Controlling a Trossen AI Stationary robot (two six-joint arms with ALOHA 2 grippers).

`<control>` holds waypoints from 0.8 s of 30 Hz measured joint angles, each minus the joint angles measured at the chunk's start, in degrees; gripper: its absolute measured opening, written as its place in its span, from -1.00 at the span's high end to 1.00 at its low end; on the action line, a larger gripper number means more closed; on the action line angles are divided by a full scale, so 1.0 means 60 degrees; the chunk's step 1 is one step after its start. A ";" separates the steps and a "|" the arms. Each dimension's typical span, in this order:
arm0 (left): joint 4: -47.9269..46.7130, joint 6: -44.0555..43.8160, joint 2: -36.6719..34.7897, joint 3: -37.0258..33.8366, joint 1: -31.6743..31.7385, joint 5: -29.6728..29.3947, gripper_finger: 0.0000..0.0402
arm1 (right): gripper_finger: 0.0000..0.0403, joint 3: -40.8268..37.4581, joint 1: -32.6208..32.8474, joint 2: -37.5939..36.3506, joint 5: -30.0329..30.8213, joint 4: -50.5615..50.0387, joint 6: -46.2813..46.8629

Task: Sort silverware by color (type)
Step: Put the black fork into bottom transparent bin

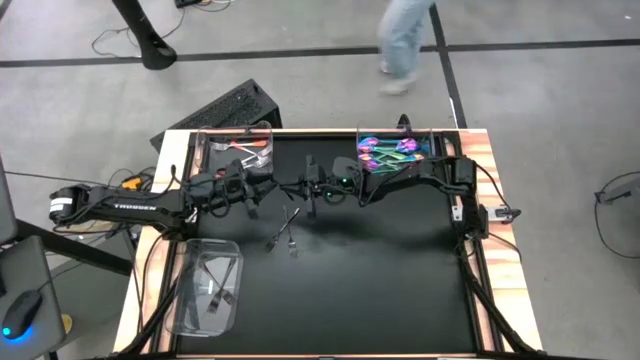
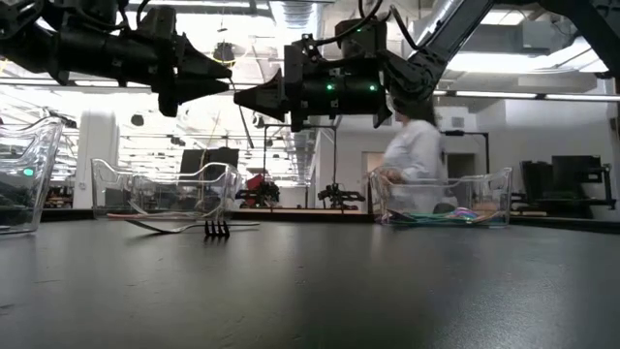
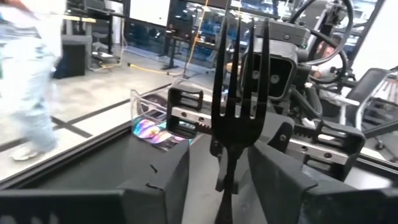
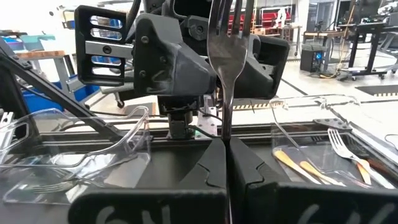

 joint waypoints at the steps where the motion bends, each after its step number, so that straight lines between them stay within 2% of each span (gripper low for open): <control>1: 0.0025 0.0000 0.0004 0.0000 0.0014 0.0084 0.29 | 0.96 0.0000 0.0001 0.0001 0.0000 0.0002 0.0000; 7: 0.0405 -0.0089 0.0347 0.0000 0.0045 0.0238 0.44 | 0.96 0.0007 0.0001 0.0001 0.0000 0.0016 -0.0014; 17: 0.1923 0.0210 0.1939 0.0011 0.0041 0.0257 0.41 | 0.96 0.0007 0.0136 0.0001 0.0004 -0.0270 -0.0195; 20: 0.1946 0.0446 0.1992 0.0011 0.0036 0.0289 0.50 | 0.96 0.0010 0.0211 0.0001 0.0148 -0.0359 -0.0278; 24: 0.1943 0.0570 0.1947 0.0011 0.0030 0.0336 0.73 | 0.96 0.0015 0.0238 0.0001 0.0259 -0.0431 -0.0397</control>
